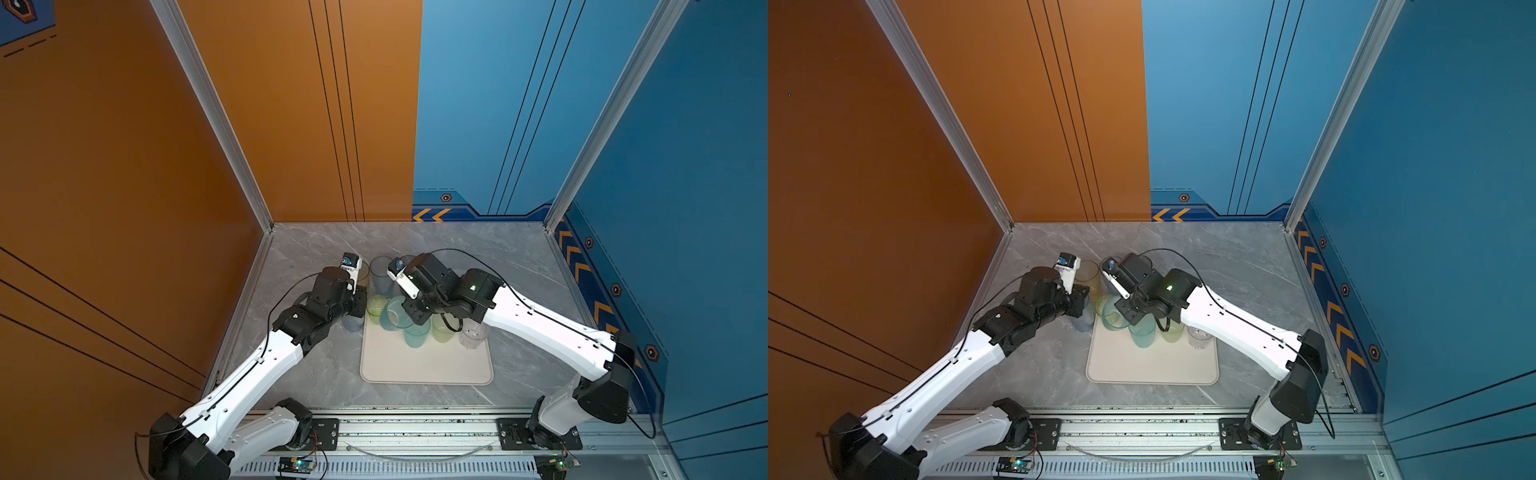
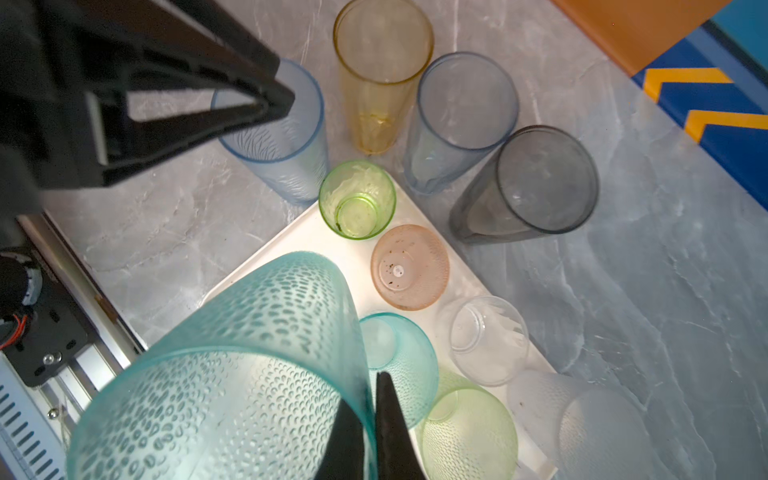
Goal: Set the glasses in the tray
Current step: 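Lower the second teal cup onto the tray beside the first teal cup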
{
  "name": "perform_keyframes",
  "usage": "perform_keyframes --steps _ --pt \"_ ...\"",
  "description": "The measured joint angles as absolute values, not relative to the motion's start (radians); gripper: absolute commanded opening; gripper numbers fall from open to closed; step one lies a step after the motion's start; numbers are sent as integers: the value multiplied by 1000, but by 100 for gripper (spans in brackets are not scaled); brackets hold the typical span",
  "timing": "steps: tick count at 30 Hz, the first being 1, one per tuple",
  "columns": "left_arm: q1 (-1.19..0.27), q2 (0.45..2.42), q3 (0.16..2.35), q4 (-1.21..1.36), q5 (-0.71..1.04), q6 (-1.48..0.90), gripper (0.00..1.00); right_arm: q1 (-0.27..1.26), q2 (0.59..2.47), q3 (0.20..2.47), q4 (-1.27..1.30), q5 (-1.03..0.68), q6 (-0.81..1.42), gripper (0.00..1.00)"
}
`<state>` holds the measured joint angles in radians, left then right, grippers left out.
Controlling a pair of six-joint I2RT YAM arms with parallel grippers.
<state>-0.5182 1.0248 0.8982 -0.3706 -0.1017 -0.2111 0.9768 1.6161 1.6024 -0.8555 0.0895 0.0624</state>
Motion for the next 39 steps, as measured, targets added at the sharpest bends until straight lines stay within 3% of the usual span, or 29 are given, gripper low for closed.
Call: perform_keyframes --steps 19,39 --pt "-506 982 898 -409 -139 -207 27 1027 1921 1842 -1008 85 -3 0" --pt "-495 964 898 -419 -139 -207 27 1015 1988 1868 -1042 102 -5 0"
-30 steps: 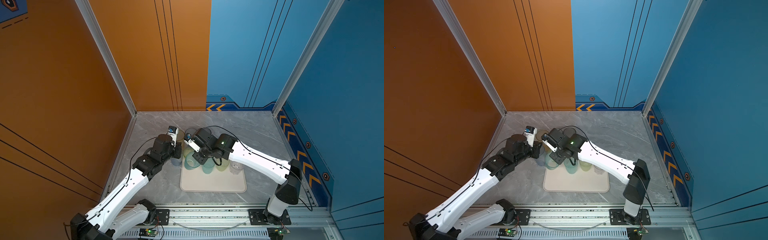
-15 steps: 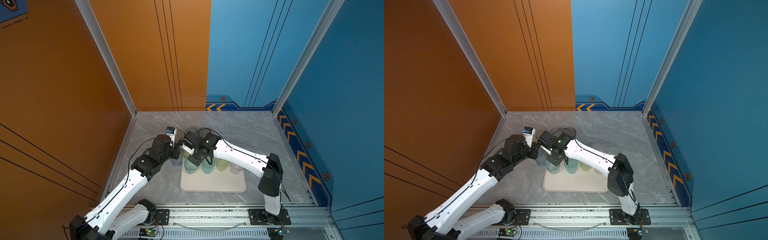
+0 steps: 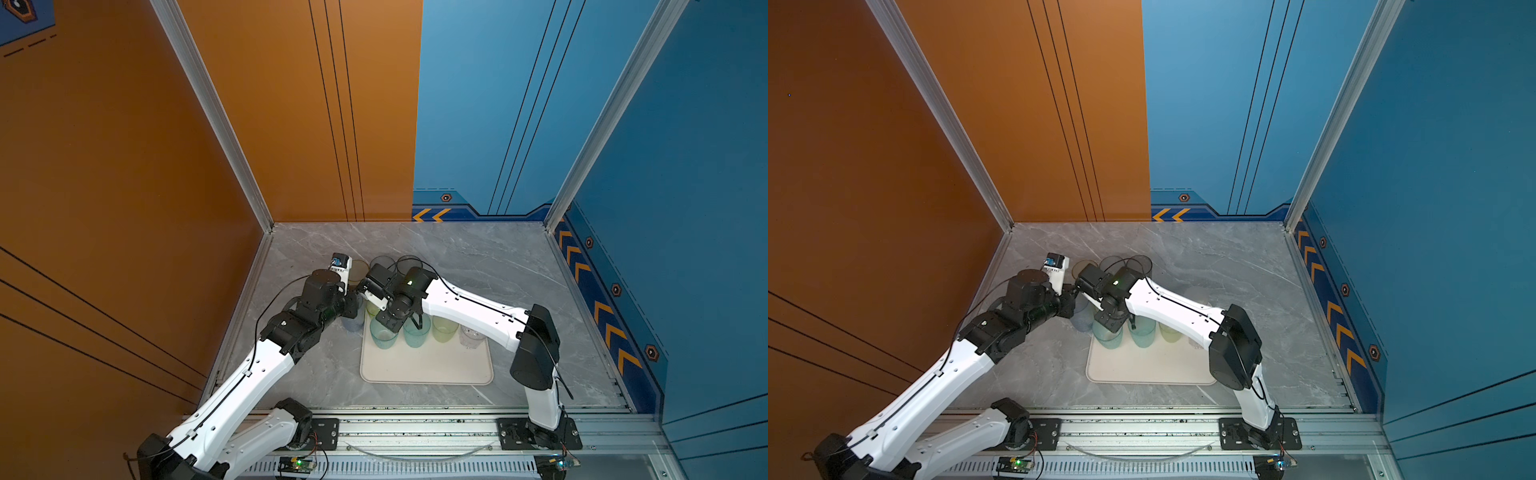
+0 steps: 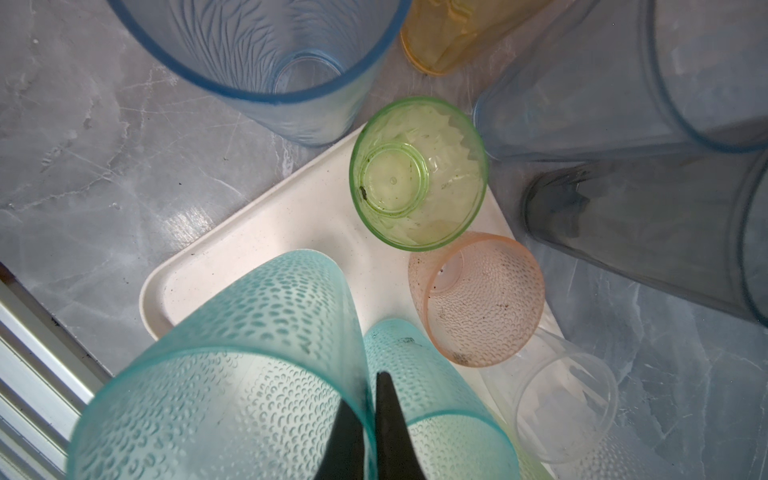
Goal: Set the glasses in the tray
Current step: 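Lower the second teal cup onto the tray beside the first teal cup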
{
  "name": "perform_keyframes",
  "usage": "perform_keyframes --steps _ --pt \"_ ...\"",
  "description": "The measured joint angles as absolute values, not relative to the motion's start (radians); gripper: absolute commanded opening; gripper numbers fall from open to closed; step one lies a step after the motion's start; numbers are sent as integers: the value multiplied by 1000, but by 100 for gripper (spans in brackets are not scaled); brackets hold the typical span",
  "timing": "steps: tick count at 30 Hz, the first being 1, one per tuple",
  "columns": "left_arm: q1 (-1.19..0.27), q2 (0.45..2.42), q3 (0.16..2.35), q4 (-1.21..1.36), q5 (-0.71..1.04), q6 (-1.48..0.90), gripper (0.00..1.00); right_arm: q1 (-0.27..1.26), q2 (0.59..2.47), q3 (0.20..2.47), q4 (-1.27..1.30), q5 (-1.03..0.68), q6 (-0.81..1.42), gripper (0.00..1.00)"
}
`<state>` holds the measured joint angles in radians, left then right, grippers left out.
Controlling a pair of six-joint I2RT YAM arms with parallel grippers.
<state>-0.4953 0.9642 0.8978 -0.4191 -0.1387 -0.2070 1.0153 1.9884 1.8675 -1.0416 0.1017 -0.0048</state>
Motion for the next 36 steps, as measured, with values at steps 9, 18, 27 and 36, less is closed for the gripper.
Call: perform_keyframes --steps 9,18,27,36 --pt "-495 964 898 -419 -138 -207 27 1013 1996 1868 -1043 102 -5 0" --pt "-495 965 898 -419 -138 -207 27 1010 2007 1869 -1048 102 -5 0" --pt "-495 971 898 -418 -138 -207 27 1007 2007 1869 -1048 101 -12 0" --pt "-495 971 898 -418 -138 -207 27 1000 2013 1869 -1048 102 -12 0"
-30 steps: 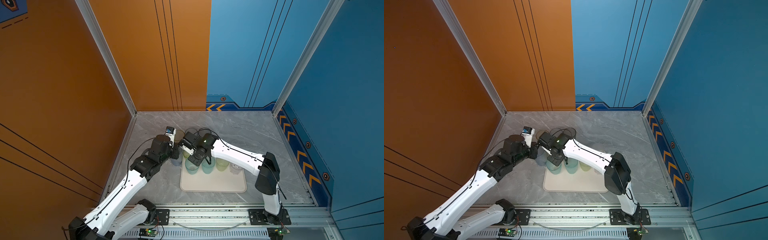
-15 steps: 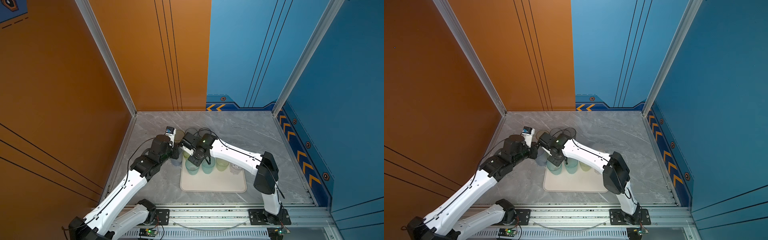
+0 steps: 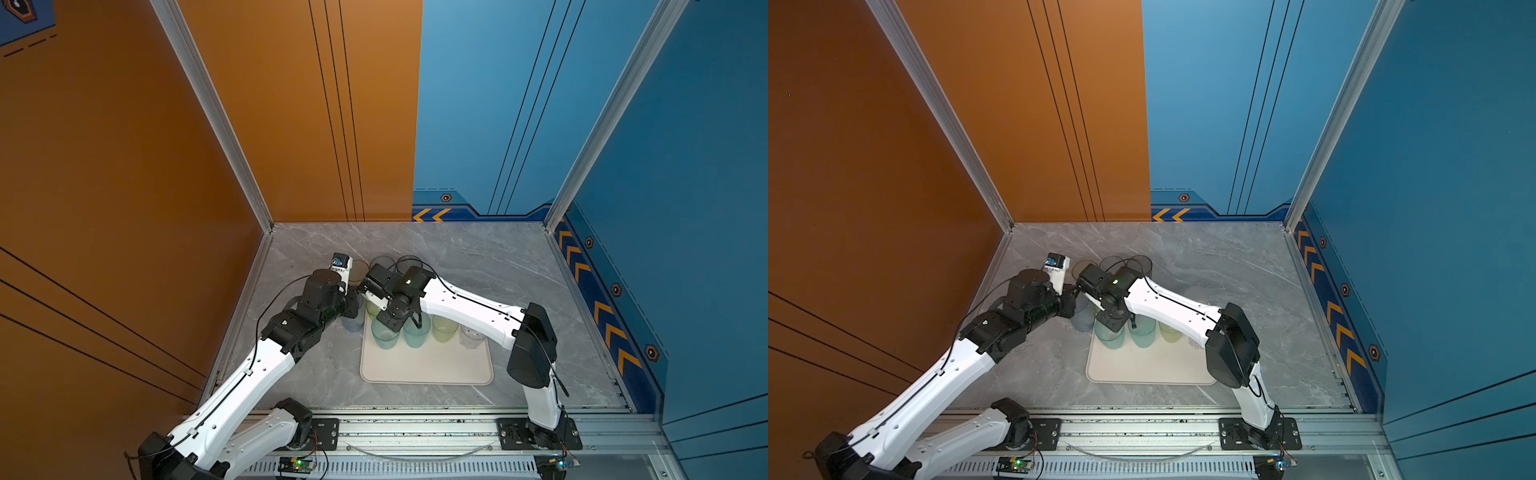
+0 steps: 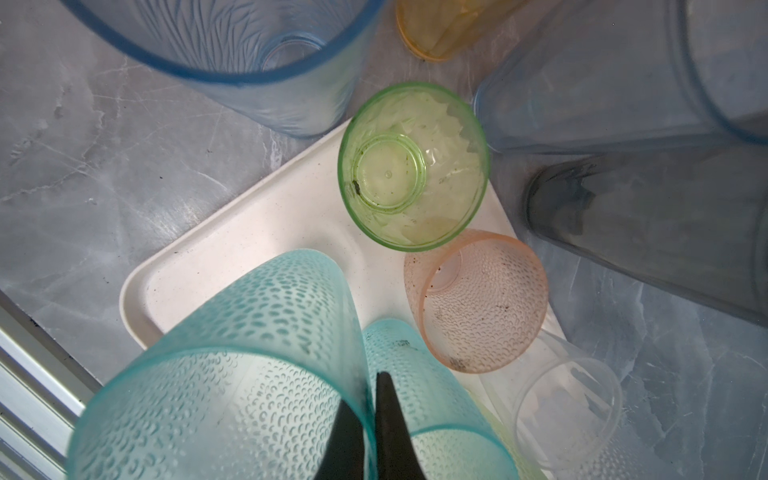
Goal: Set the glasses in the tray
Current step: 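Lower the second teal cup onto the tray beside the first teal cup, then open the right gripper to release the teal cup on the tray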
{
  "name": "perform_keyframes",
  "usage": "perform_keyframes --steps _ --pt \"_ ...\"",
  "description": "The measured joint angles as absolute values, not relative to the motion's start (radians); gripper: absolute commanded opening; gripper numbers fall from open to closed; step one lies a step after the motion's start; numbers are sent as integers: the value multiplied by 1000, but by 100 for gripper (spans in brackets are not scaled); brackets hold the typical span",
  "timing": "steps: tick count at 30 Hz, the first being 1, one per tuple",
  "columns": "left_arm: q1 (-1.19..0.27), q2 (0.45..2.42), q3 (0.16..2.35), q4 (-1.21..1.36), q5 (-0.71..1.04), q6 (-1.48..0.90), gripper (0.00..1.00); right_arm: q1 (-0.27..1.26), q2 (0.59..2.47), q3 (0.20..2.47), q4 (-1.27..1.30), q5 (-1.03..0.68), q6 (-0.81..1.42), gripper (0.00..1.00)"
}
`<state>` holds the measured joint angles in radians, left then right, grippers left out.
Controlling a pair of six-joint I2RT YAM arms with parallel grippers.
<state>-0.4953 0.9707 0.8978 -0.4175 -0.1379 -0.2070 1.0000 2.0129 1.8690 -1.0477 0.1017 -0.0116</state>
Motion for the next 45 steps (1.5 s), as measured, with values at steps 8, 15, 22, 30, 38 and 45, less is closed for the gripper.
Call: perform_keyframes --steps 8,15,22,30,38,45 --pt "-491 971 898 -418 -137 -207 27 994 2051 1869 -1047 102 -12 1" --pt "-491 974 898 -418 -133 -207 27 989 2054 1869 -1037 101 -11 1" --pt "-491 978 898 -418 -130 -207 27 983 2054 1869 -1028 101 -11 3" --pt "-491 979 898 -444 -133 -205 27 982 2055 1869 -1026 101 -11 9" --pt "-490 984 906 -489 -143 -199 28 980 2093 1873 -1010 98 -11 12" --pt "-484 984 918 -508 -150 -199 28 974 2097 1873 -1010 97 -10 23"
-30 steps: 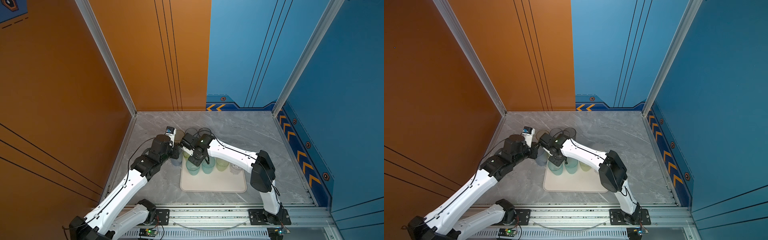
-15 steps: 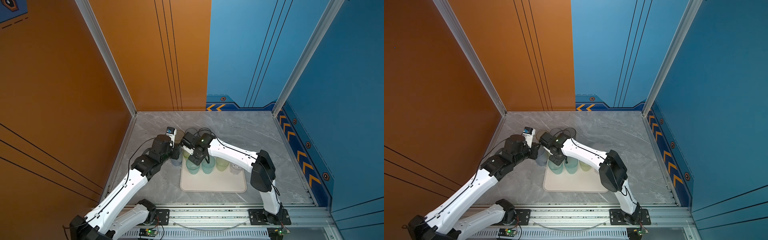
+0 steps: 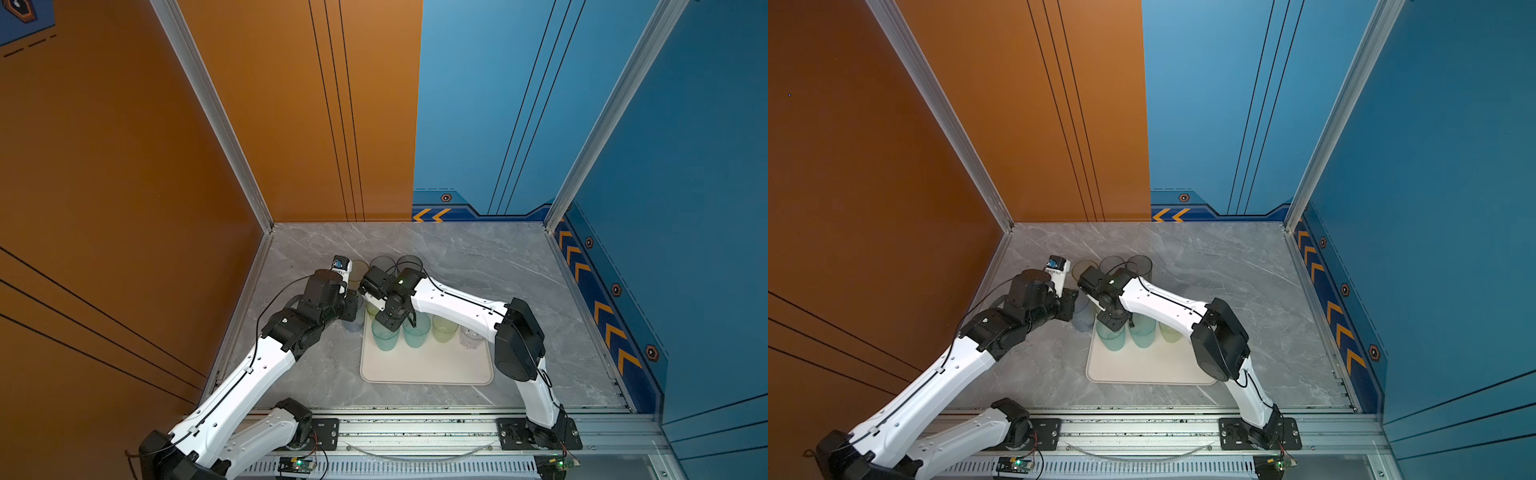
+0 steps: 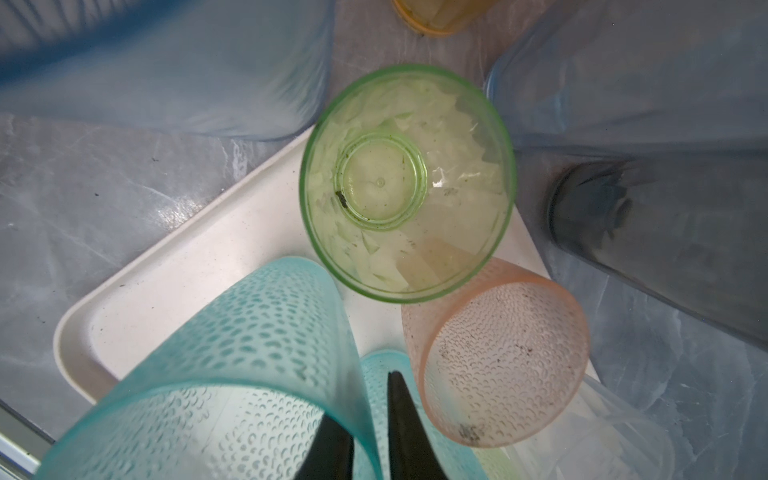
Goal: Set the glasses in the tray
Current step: 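Open the right gripper to release the teal cup on the tray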
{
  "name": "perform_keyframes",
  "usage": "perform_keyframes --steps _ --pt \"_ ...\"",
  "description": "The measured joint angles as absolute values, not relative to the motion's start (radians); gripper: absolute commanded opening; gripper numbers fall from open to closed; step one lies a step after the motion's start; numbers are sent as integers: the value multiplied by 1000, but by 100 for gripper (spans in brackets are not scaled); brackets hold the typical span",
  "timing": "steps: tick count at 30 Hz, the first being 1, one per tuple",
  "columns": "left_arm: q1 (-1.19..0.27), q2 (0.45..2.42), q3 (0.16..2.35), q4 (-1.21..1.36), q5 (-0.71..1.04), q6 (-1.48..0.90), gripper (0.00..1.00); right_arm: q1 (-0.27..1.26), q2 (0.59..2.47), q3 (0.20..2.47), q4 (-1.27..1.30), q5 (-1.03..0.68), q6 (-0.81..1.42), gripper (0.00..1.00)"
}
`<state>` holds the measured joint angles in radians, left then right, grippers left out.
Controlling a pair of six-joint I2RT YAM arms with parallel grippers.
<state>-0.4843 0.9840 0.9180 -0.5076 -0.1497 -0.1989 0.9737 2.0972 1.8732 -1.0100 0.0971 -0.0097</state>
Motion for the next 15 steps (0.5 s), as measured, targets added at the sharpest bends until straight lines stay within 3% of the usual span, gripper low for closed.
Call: perform_keyframes --steps 9,15 --pt "-479 988 930 -555 -158 -199 29 972 2080 1868 -985 96 -4 29" --pt "-470 1018 950 -589 -158 -199 29 961 1969 1811 -928 89 6 33"
